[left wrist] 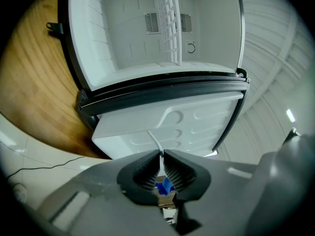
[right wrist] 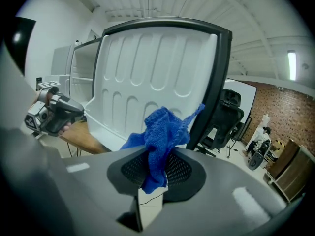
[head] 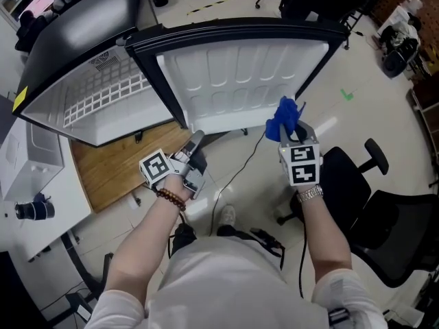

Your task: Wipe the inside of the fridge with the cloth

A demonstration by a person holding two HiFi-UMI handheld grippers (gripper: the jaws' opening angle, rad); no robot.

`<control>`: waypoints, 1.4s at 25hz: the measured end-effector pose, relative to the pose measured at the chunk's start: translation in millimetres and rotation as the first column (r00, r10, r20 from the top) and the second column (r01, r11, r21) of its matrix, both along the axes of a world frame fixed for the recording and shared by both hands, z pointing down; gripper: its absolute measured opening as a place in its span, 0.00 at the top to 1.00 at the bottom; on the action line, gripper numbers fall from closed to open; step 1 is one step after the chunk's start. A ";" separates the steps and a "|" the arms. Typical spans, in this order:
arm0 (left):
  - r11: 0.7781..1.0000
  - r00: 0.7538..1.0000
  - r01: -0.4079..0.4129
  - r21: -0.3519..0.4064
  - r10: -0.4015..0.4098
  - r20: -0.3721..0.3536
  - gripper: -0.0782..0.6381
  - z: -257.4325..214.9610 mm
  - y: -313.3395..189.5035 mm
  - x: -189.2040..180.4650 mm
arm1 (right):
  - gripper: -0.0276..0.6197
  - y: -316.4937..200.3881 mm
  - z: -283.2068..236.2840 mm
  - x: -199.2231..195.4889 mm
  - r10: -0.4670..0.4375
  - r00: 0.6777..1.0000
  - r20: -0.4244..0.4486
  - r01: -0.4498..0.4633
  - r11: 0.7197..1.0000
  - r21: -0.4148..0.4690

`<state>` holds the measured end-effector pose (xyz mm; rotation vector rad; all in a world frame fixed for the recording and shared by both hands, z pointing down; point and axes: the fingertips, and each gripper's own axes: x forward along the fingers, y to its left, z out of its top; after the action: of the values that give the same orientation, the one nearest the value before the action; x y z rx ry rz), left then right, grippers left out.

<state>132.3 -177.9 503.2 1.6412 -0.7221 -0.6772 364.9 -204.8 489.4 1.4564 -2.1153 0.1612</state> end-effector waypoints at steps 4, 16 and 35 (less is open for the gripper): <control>1.000 1.000 0.001 0.014 -0.001 0.005 0.86 0.2 0.5 1.6 | 0.86 -4.6 0.6 25.4 0.041 0.999 -0.004 -0.041 0.999 0.007; 0.999 0.998 0.005 0.044 -0.008 0.055 0.83 16.6 -5.5 8.4 | 0.86 -3.9 3.0 61.2 0.104 0.995 -0.005 -0.104 0.995 0.008; 0.995 0.921 0.097 -0.036 -0.076 0.383 0.78 64.0 -25.8 -9.9 | 0.86 25.2 -26.2 -38.0 -0.077 0.993 0.087 0.071 0.995 0.065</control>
<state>122.4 -203.7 567.2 1.7176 -1.0896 -0.3959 326.9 -179.6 463.2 1.4276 -2.2618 0.1358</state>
